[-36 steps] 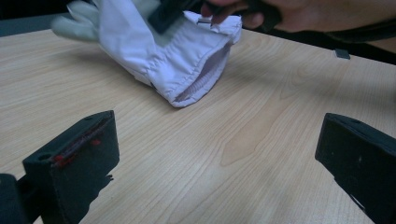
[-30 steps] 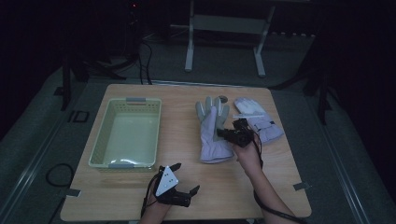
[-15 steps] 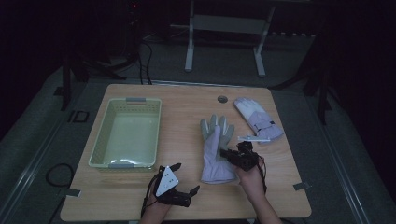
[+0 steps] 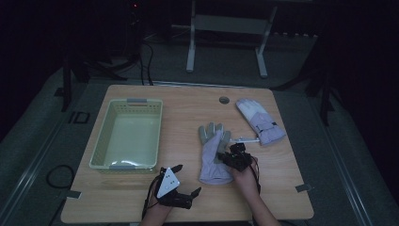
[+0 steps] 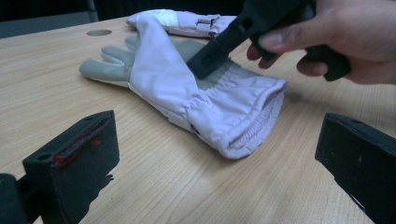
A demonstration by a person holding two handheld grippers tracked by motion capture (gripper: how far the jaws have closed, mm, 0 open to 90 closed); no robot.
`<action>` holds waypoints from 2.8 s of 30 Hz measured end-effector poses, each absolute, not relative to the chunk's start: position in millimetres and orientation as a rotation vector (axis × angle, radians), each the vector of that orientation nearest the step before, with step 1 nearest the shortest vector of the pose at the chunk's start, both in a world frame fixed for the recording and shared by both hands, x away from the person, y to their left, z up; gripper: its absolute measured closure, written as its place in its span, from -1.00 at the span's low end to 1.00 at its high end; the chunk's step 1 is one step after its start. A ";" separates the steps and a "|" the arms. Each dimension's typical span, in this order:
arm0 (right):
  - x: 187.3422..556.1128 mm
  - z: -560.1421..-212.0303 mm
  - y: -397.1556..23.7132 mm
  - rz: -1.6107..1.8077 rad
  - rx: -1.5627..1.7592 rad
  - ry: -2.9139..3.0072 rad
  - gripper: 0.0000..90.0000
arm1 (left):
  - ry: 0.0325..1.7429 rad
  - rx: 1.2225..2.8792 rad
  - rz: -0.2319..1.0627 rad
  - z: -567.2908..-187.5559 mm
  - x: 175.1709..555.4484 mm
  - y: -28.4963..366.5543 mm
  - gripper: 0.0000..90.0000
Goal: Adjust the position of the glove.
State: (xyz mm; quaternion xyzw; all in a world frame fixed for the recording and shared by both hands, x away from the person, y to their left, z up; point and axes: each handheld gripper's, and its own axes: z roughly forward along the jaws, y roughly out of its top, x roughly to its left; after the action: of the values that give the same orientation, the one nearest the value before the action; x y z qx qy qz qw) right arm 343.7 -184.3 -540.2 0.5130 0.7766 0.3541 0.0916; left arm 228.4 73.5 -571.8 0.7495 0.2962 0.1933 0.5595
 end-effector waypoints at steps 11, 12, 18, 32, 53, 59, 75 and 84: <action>342.1 -530.6 -193.5 1.010 1.420 2.283 -0.07 | 0.699 1.769 0.454 -571.8 228.6 73.3 -1.00; 342.2 -527.8 -196.0 1.019 1.413 2.287 -0.15 | 0.699 1.769 0.454 -571.8 228.7 73.3 -1.00; 344.8 -510.7 -214.9 1.048 1.372 2.267 -0.17 | 0.699 1.768 0.452 -571.8 228.7 73.3 -1.00; 361.7 -488.3 -264.5 1.063 1.284 2.214 -0.02 | 0.705 1.765 0.447 -571.8 228.9 73.2 -1.00; 426.1 -461.5 -334.1 0.966 1.305 2.183 0.07 | 0.710 1.768 0.460 -571.7 228.5 73.1 -1.00; 441.4 -459.7 -340.8 0.950 1.331 2.165 0.09 | 0.711 1.764 0.459 -571.8 228.5 73.1 -1.00; 495.0 -486.3 -350.6 0.912 1.410 2.194 -0.02 | 0.710 1.766 0.465 -571.7 228.3 72.9 -1.00; 516.1 -512.2 -342.0 0.808 1.430 2.245 0.02 | 0.712 1.763 0.471 -571.8 227.8 72.6 -1.00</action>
State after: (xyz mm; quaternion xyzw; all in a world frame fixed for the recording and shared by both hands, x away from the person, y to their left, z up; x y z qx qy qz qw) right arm 516.1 -342.0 -512.2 0.5059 0.7940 0.2858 0.1789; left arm 227.8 72.6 -571.8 0.7472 0.3019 0.1998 0.5573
